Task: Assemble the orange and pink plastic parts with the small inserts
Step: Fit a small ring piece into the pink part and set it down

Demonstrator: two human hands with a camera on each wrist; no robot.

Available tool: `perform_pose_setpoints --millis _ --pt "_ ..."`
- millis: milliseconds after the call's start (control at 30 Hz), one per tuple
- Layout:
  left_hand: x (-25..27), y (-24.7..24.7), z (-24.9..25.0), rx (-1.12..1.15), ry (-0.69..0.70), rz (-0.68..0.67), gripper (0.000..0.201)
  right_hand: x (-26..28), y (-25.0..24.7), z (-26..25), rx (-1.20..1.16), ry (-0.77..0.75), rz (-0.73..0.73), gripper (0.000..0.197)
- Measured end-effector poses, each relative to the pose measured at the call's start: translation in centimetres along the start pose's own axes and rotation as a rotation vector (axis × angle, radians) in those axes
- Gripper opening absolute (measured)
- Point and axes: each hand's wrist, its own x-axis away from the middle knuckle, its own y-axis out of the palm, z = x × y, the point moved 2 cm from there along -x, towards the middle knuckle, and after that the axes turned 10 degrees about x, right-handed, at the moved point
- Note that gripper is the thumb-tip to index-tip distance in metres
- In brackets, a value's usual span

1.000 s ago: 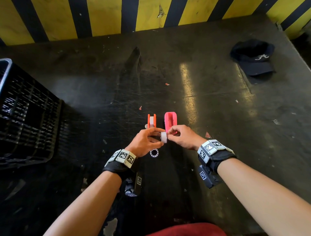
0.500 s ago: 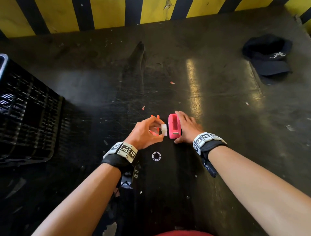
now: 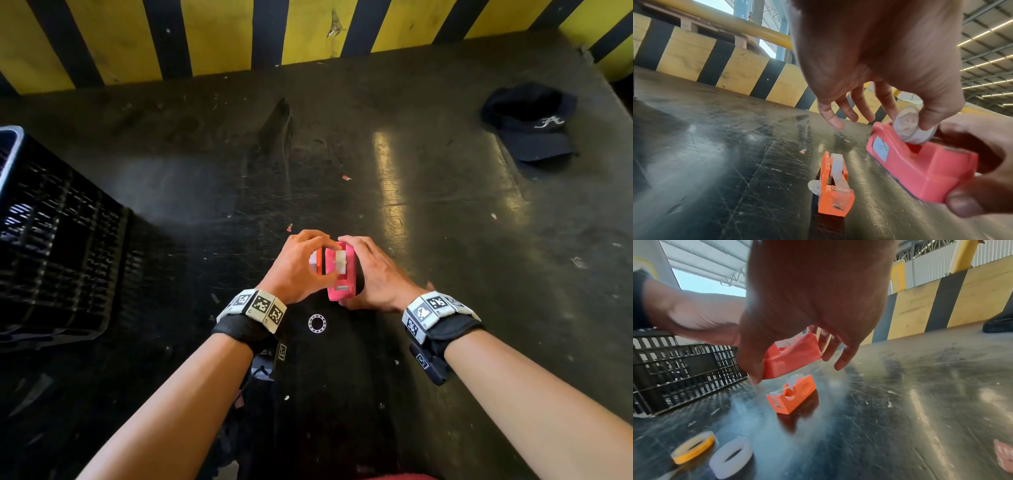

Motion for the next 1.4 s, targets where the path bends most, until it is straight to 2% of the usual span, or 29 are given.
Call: perform_pose_setpoints --millis 200,333,433,566,766,900,1100,1399 --pt "1.2 -0.2 0.8 -0.050 0.008 0.023 0.063 1.2 -0.7 -1.7 -0.017 -0.022 0.053 0.119" --pt "1.7 -0.2 1.3 0.077 -0.055 0.047 0.071 2.0 -1.0 -2.0 -0.029 -0.033 0.083 0.101" --pt "2.0 -0.4 1.8 0.152 -0.105 0.007 0.075 2.3 -1.2 -2.2 -0.013 -0.046 0.058 0.097" --pt "2.5 -1.3 2.4 0.111 -0.056 0.020 0.060 2.5 -1.7 -2.6 -0.007 -0.019 0.054 0.096" --pt "3.1 -2.0 3.6 -0.079 0.156 0.082 0.024 2.7 -2.3 -3.1 0.005 -0.026 0.045 0.096" --pt "3.1 -2.1 4.0 -0.175 0.180 0.116 0.012 2.8 -2.4 -3.3 0.003 -0.018 0.053 0.094" --pt "3.2 -1.7 4.4 -0.179 0.177 0.086 0.009 2.8 -2.3 -3.2 0.014 0.004 0.033 0.090" --pt "5.7 -0.6 3.8 -0.292 0.286 0.094 0.009 1.6 -2.6 -2.3 0.013 0.046 -0.024 0.087"
